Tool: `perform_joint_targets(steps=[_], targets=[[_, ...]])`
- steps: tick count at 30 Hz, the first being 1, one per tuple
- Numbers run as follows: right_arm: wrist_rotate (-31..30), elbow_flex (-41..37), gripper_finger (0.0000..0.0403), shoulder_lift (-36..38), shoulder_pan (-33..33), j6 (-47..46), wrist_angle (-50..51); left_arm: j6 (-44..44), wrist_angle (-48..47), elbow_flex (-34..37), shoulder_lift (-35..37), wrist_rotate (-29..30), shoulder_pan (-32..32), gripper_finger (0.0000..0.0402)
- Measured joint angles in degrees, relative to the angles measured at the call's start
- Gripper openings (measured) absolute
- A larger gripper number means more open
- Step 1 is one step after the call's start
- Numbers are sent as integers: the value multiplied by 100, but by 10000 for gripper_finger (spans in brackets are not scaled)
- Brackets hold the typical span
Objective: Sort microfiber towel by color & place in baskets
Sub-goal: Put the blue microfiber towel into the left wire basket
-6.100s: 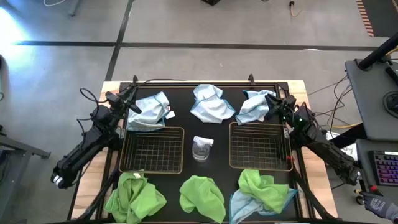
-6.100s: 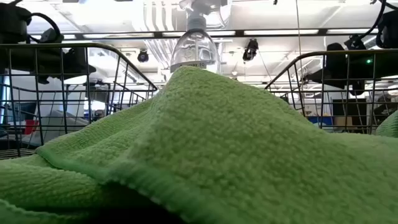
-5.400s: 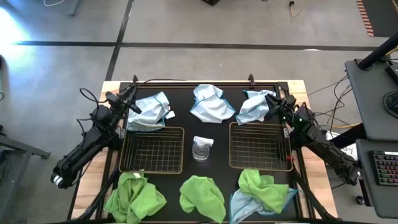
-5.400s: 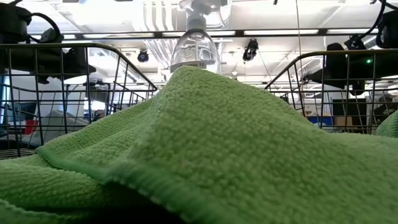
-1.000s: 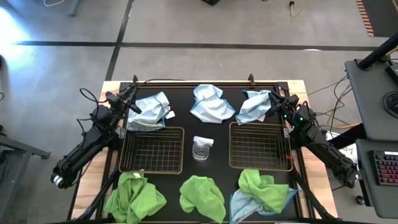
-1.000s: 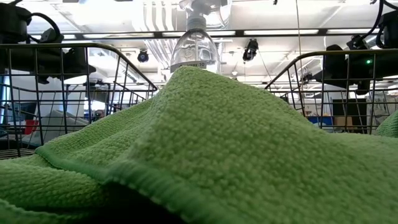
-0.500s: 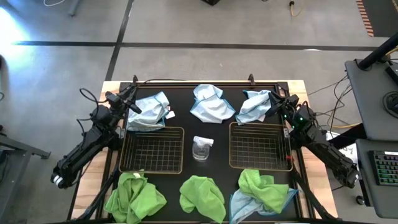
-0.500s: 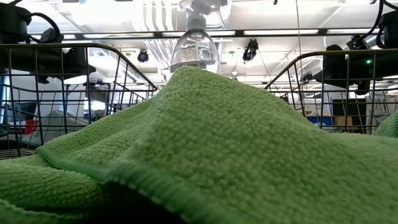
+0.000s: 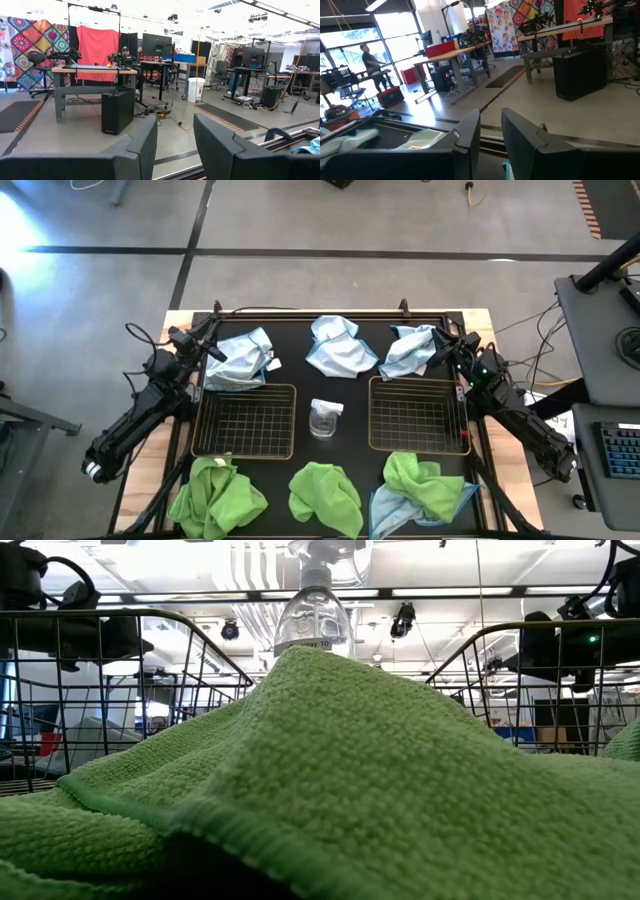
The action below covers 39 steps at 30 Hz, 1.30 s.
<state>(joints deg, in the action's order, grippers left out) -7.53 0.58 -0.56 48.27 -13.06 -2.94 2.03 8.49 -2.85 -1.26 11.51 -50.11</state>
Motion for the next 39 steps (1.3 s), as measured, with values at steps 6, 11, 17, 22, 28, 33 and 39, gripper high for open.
perform_joint_targets(steps=[6, 11, 17, 22, 28, 33, 39], targets=[[2, 0, 73, 0, 0, -272, -39, 46, 224, 0, 2, -2, 0, 113], [0, 0, 73, 0, 2, -241, -39, 695, 256, 0, 0, -2, 0, 113], [-7, 0, 73, 0, 2, 434, -77, 1099, 274, 0, 0, -4, 0, 113], [4, 0, 73, 0, 0, -204, -72, 1556, 309, 0, 0, -112, 0, 113], [0, 1, 73, 0, 1, -187, -70, 1859, 378, 0, 0, -567, 2, 113], [0, 0, 73, -2, 2, -724, -152, 1973, 677, 0, 0, -651, 0, 113], [-4, 1, 73, -8, 3, -545, -249, 1973, 998, 0, 0, -654, 1, 113]])
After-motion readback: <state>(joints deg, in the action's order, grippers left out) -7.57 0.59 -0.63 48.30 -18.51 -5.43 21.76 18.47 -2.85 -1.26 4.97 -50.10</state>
